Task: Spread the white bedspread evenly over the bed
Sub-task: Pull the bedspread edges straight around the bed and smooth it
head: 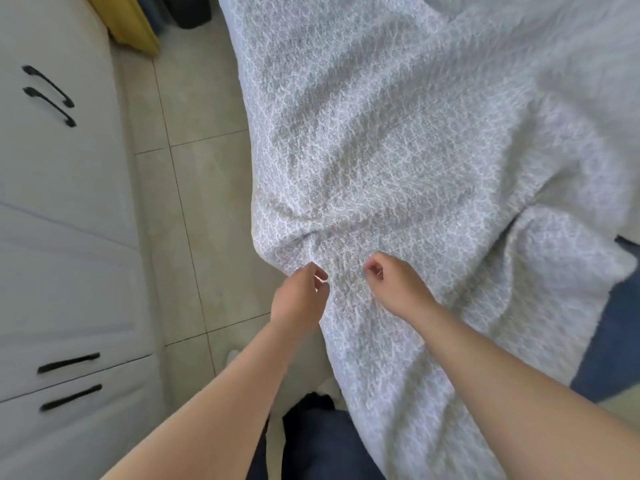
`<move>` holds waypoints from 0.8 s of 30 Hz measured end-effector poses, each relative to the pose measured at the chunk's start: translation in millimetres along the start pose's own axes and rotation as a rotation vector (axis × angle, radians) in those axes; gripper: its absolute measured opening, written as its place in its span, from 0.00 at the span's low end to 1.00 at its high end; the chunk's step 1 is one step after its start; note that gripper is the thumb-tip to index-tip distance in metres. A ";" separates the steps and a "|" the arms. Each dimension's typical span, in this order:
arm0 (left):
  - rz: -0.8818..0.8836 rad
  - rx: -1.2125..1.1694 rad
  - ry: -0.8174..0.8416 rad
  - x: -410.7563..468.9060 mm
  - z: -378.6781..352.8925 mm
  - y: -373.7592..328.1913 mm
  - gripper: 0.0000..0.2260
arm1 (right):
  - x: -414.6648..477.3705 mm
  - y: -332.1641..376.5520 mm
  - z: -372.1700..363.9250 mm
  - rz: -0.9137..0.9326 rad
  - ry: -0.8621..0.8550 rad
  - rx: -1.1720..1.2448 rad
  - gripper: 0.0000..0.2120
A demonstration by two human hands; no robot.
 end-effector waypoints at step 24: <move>-0.118 -0.183 -0.122 -233.5 -78.0 -6.0 0.04 | -214.3 -62.2 21.1 -0.037 0.119 -0.014 0.07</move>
Point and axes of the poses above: each hand's wrist, its own x-axis towards the middle knuckle, its own z-axis out of the back of the hand, y = z × x, the point moved 8 cm from there along x, towards the middle knuckle, and after that the axes turned 2 degrees about z, right-handed, at the moved point
